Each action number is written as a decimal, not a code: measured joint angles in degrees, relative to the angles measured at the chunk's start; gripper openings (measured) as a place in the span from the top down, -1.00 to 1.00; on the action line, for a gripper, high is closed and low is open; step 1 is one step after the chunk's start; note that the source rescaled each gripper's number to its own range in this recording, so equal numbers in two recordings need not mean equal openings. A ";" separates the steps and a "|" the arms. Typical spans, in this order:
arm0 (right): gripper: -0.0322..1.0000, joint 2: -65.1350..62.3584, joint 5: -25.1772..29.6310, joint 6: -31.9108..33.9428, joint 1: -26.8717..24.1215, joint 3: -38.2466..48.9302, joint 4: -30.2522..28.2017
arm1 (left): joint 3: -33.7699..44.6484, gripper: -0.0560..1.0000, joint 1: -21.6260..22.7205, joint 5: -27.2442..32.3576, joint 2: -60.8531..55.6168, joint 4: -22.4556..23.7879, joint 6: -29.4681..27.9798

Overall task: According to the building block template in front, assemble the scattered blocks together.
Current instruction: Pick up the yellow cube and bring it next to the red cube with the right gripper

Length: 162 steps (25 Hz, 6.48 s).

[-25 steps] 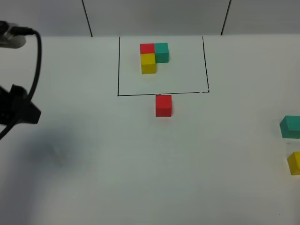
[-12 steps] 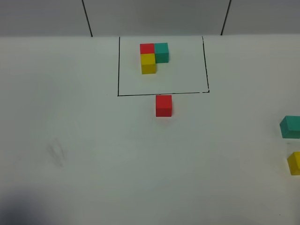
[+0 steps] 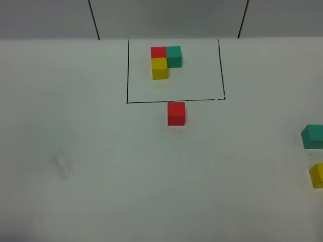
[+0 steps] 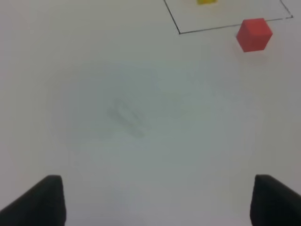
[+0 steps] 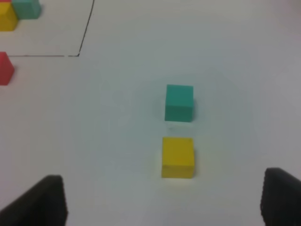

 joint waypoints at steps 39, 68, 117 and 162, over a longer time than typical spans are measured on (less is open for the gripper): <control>-0.42 0.00 0.00 0.00 0.00 0.00 0.00 | 1.34 -0.44 4.52 1.32 -2.99 -0.24 -2.43; -0.42 0.00 0.00 0.00 0.00 0.00 0.00 | 1.34 -0.44 4.52 1.32 -2.99 -0.24 -2.50; -0.45 90.72 -20.79 -3.20 0.00 -25.34 1.15 | 1.34 -0.43 4.52 1.32 -2.99 -0.19 -2.54; -0.45 88.84 -23.57 3.06 -4.71 -11.44 -3.16 | 1.34 -0.43 4.52 1.32 -2.99 -0.19 -2.54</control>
